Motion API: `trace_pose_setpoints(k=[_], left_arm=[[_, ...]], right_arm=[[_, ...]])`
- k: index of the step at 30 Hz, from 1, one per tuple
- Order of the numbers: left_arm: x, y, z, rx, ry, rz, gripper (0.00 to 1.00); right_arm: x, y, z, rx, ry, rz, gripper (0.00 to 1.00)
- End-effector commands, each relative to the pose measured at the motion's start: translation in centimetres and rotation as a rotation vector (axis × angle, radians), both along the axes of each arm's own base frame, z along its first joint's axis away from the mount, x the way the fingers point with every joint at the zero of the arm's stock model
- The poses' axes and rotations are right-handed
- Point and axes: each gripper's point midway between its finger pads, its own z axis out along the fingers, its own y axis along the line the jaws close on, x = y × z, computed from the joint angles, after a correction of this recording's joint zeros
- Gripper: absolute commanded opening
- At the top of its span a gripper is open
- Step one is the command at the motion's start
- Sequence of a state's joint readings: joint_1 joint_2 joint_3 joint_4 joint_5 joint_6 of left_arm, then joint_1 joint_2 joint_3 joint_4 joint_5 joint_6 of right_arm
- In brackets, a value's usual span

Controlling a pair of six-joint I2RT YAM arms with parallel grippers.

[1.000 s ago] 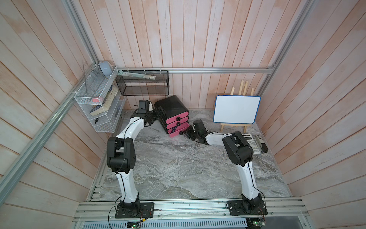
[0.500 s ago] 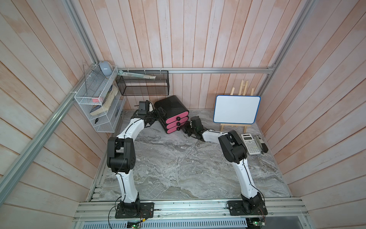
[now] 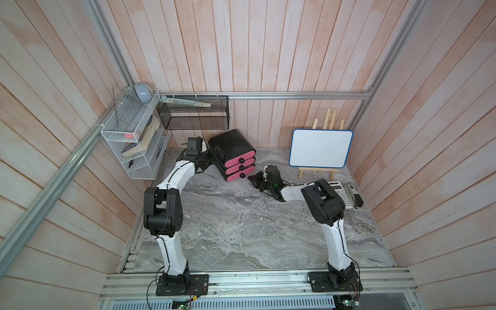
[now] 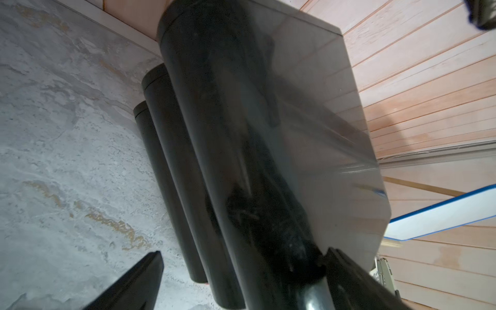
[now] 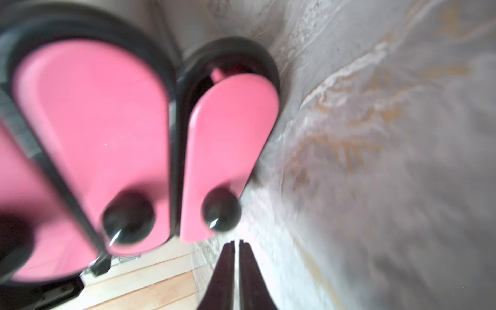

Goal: Please place the pencils in the drawer according to their color
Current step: Close the drawer in the storage box.

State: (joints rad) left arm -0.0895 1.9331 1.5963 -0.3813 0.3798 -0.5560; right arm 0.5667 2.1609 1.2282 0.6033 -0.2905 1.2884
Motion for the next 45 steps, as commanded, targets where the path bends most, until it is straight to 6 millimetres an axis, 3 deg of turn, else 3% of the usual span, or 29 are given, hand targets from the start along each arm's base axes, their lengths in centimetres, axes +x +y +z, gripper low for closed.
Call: trace_pose_setpoints(k=[1, 4, 7, 9, 13, 17, 26, 36, 45], left_arm=[[-0.8, 0.9, 3.2, 0.044, -0.032, 0.003, 1.00], [-1.1, 1.1, 6.0, 0.058, -0.092, 0.003, 1.00], [-1.6, 1.5, 7.3, 0.076, -0.124, 0.012, 0.99], [-1.9, 1.7, 7.2, 0.084, -0.125, 0.014, 1.00], [-1.8, 1.8, 5.6, 0.086, -0.089, 0.022, 1.00], [-0.9, 2.2, 3.7, 0.109, -0.054, 0.036, 1.00], [2.3, 1.7, 1.1, 0.095, -0.013, 0.023, 1.00], [2.6, 1.0, -0.4, 0.059, 0.008, 0.011, 1.00], [2.1, 0.6, -0.8, 0.050, 0.014, 0.005, 1.00]], right_arm=[[-0.4, -1.0, 8.3, 0.018, -0.235, 0.025, 0.19], [-1.3, -2.3, 10.4, -0.025, -0.286, 0.044, 0.23], [-1.2, -3.5, 10.5, -0.084, -0.292, 0.043, 0.24], [-0.8, -4.1, 9.4, -0.083, -0.256, 0.023, 0.24], [-0.2, -4.3, 6.1, -0.038, -0.156, -0.011, 0.20], [0.6, -3.4, 2.9, -0.003, -0.084, -0.020, 0.09], [2.9, -1.3, -0.5, -0.025, -0.031, -0.009, 0.00], [5.5, 1.5, -1.8, -0.032, -0.006, 0.010, 0.00], [5.6, 2.2, -2.0, -0.019, -0.011, 0.021, 0.00]])
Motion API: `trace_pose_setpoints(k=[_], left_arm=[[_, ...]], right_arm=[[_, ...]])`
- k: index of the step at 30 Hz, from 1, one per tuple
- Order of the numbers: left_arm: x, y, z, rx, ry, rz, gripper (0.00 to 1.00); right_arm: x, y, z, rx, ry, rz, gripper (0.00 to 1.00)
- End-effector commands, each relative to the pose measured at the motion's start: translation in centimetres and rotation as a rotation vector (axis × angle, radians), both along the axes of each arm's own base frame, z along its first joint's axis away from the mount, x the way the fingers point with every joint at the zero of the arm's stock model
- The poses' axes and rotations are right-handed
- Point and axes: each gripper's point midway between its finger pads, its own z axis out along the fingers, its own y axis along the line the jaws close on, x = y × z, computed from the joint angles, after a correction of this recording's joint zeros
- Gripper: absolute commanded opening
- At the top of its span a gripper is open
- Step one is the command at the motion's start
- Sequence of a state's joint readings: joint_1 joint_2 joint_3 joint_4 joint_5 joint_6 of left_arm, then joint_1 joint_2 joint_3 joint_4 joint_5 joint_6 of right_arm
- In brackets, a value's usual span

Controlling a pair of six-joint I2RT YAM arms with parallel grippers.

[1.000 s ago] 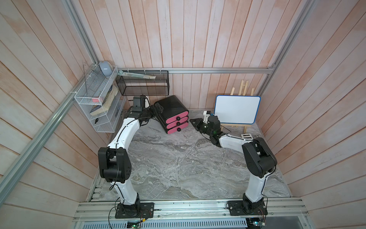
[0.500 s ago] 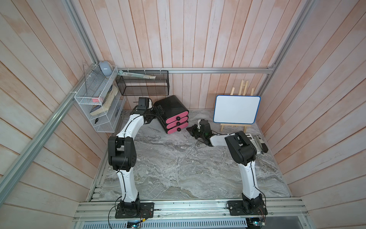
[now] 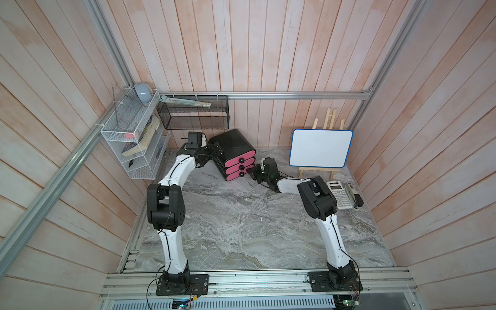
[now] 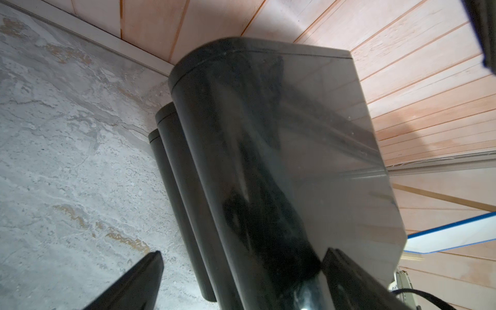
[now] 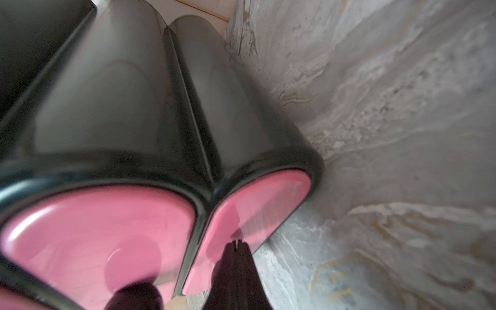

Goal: Please place the pencils in the drawer according to their color
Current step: Close the drawer in the storage box, then reset both arms

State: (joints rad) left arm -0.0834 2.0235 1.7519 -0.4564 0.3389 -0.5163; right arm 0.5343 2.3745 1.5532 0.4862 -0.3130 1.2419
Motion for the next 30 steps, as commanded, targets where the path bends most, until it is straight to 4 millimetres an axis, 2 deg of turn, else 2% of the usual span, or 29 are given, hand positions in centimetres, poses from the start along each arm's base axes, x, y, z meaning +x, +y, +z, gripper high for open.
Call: trace_pose_setpoints(k=[1, 5, 10, 12, 14, 19, 20, 23, 26, 30], left_arm=[[-0.4, -0.2, -1.1, -0.007, 0.021, -0.007, 1.00], [-0.5, -0.2, -0.1, -0.002, -0.001, -0.006, 1.00], [-0.6, 0.4, 3.7, 0.017, -0.076, -0.001, 0.99], [-1.1, 0.8, 6.0, 0.030, -0.121, 0.001, 0.99], [-1.8, 1.2, 8.1, 0.051, -0.169, 0.007, 1.00], [-5.3, 2.3, 12.5, 0.094, -0.304, 0.037, 1.00], [-6.3, 2.6, 13.3, 0.106, -0.340, 0.050, 1.00], [-9.5, 4.1, 14.0, 0.168, -0.437, 0.103, 1.00], [-12.7, 5.8, 13.8, 0.258, -0.527, 0.163, 0.99], [-16.0, 8.2, 11.6, 0.384, -0.610, 0.249, 0.99]], right_arm=[[-0.5, 0.4, -0.4, 0.005, 0.007, 0.015, 0.00], [-1.6, -0.1, 1.8, 0.028, -0.045, 0.028, 0.00], [-4.2, -1.6, 6.4, 0.024, -0.151, 0.067, 0.07], [-5.6, -3.0, 8.7, 0.013, -0.198, 0.077, 0.13], [-7.0, -4.6, 10.7, -0.009, -0.237, 0.071, 0.25], [-9.4, -10.5, 14.7, -0.136, -0.322, 0.017, 0.57], [-9.8, -11.9, 15.7, -0.179, -0.345, 0.004, 0.61], [-10.9, -16.4, 17.3, -0.321, -0.392, -0.077, 0.98], [-11.8, -21.5, 18.7, -0.453, -0.447, -0.191, 0.98], [-12.6, -29.1, 19.0, -0.631, -0.483, -0.397, 0.98]])
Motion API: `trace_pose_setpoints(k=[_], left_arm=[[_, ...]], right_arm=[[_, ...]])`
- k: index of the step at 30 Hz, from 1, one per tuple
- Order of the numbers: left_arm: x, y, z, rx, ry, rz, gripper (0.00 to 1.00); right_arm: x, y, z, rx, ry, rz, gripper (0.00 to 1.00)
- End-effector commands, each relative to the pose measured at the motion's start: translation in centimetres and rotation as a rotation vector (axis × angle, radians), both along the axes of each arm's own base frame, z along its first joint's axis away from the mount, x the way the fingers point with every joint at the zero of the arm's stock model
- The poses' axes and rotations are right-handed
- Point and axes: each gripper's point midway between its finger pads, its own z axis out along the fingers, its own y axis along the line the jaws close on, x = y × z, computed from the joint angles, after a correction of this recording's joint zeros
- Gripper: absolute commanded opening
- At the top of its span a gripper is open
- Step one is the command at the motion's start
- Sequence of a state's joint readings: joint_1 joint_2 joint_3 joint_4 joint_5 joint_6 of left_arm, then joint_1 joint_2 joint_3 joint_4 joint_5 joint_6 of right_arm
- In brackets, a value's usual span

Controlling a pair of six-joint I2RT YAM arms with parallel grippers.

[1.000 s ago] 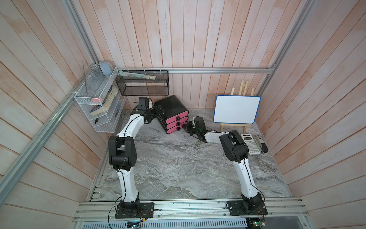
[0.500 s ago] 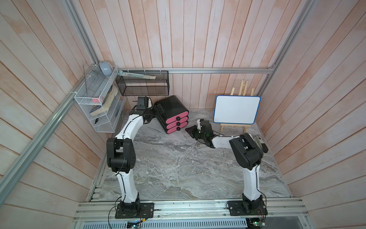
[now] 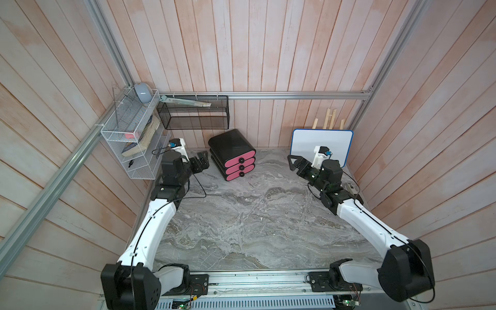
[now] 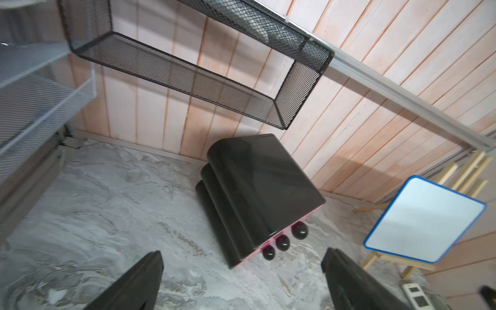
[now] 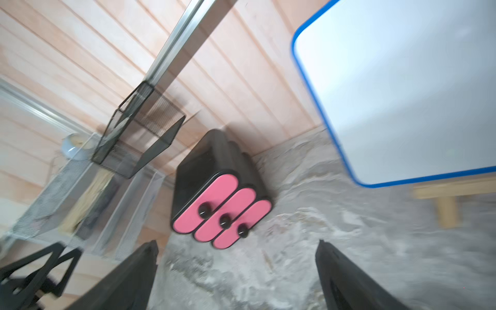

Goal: Please place the pencils in the drawer according to their color
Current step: Reset both arms

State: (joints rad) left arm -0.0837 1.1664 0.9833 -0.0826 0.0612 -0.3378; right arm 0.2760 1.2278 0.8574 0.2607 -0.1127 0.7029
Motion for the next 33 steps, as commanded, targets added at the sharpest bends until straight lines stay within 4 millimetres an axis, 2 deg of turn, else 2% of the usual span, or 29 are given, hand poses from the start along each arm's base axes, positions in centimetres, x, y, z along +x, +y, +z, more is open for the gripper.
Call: trace_pose_setpoints(k=[1, 3, 6, 8, 11, 17, 22, 25, 26, 29, 31, 33], left_arm=[[-1.1, 2.9, -1.1, 0.132, -0.119, 0.142, 1.00], [-2.5, 4.2, -2.4, 0.163, -0.178, 0.208, 0.99], [-3.5, 5.2, -4.9, 0.267, -0.202, 0.248, 1.00], [-3.8, 5.5, -7.0, 0.343, -0.192, 0.241, 1.00], [-4.0, 6.2, -9.6, 0.371, -0.176, 0.254, 1.00], [-3.8, 7.1, -12.7, 0.306, -0.171, 0.256, 1.00], [-3.1, 6.6, -14.5, 0.325, -0.209, 0.216, 1.00], [-3.1, 6.3, -16.0, 0.319, -0.222, 0.197, 1.00], [-3.2, 6.0, -16.7, 0.327, -0.220, 0.177, 1.00], [-2.3, 6.2, -17.5, 0.325, -0.170, 0.178, 0.99], [-1.5, 6.1, -17.7, 0.327, -0.155, 0.169, 0.99], [-1.5, 6.1, -17.5, 0.320, -0.159, 0.160, 0.99]], right_arm=[[-0.6, -7.3, -3.3, -0.216, 0.032, -0.251, 0.98], [-1.0, -11.3, -4.1, -0.263, -0.004, -0.383, 0.98], [-1.8, -16.1, -6.0, -0.387, -0.029, -0.559, 0.98], [-2.1, -17.9, -7.2, -0.495, -0.030, -0.630, 0.98], [-2.2, -19.5, -9.7, -0.601, -0.003, -0.685, 0.98], [-2.6, -20.6, -13.2, -0.687, -0.004, -0.699, 0.98], [-4.7, -19.7, -13.8, -0.633, -0.156, -0.654, 0.98], [-4.4, -17.5, -14.8, -0.648, -0.177, -0.508, 0.98], [-4.4, -17.2, -14.3, -0.644, -0.233, -0.499, 0.98], [-3.0, -17.0, -15.5, -0.653, -0.154, -0.443, 0.98], [-3.3, -16.9, -15.0, -0.641, -0.201, -0.450, 0.98], [-3.1, -17.0, -15.4, -0.645, -0.169, -0.442, 0.98]])
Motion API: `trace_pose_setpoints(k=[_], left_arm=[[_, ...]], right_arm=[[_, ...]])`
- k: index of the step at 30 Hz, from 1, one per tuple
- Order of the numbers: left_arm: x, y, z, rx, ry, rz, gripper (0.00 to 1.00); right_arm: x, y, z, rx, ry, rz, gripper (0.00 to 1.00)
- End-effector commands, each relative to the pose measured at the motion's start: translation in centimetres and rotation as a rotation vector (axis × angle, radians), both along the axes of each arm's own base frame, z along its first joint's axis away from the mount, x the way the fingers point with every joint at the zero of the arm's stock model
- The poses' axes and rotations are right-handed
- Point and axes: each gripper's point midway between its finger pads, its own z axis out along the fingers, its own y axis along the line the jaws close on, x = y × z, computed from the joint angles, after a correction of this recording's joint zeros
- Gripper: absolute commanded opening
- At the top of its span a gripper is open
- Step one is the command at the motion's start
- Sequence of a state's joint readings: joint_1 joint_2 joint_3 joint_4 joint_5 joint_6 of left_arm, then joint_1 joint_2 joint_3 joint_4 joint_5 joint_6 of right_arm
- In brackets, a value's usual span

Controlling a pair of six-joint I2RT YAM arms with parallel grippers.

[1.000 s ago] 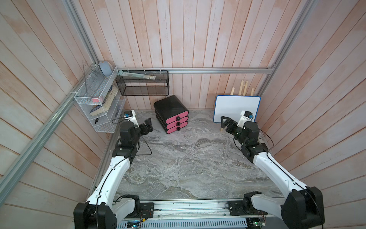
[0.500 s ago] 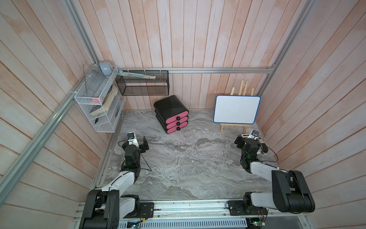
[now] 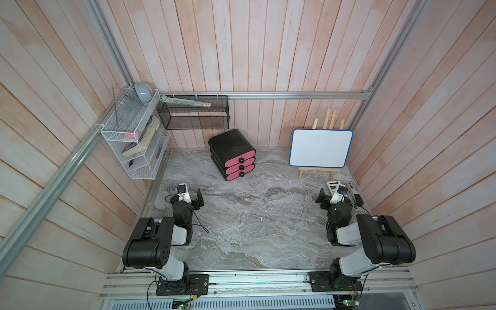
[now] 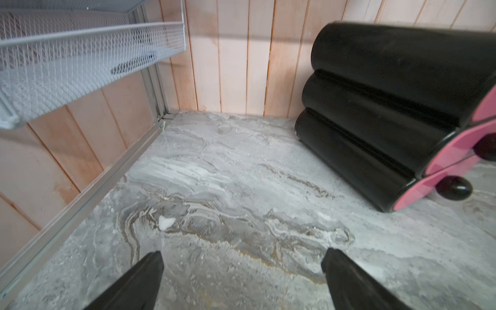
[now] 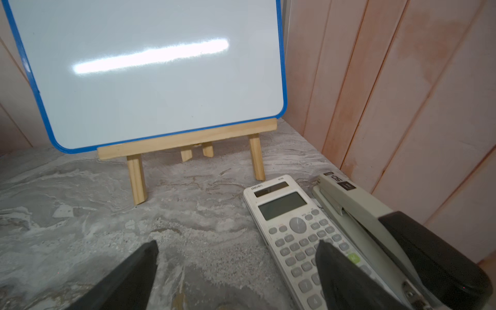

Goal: Please place the pencils in the drawer according to their color
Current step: Reset both arms

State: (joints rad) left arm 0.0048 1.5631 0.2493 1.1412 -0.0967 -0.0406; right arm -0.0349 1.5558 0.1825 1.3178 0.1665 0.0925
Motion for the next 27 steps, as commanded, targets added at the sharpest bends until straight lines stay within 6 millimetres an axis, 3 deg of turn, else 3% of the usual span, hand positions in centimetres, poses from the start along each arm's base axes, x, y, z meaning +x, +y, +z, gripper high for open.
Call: trace_pose_setpoints(k=[1, 27], left_arm=[[0.75, -0.15, 1.55, 0.006, -0.053, -0.025, 1.00], [0.63, -0.15, 1.65, 0.008, -0.058, -0.025, 1.00]], right_arm=[[0.59, 0.54, 1.43, -0.017, -0.051, 0.043, 0.98], [0.64, 0.61, 1.39, -0.034, -0.047, 0.030, 0.98]])
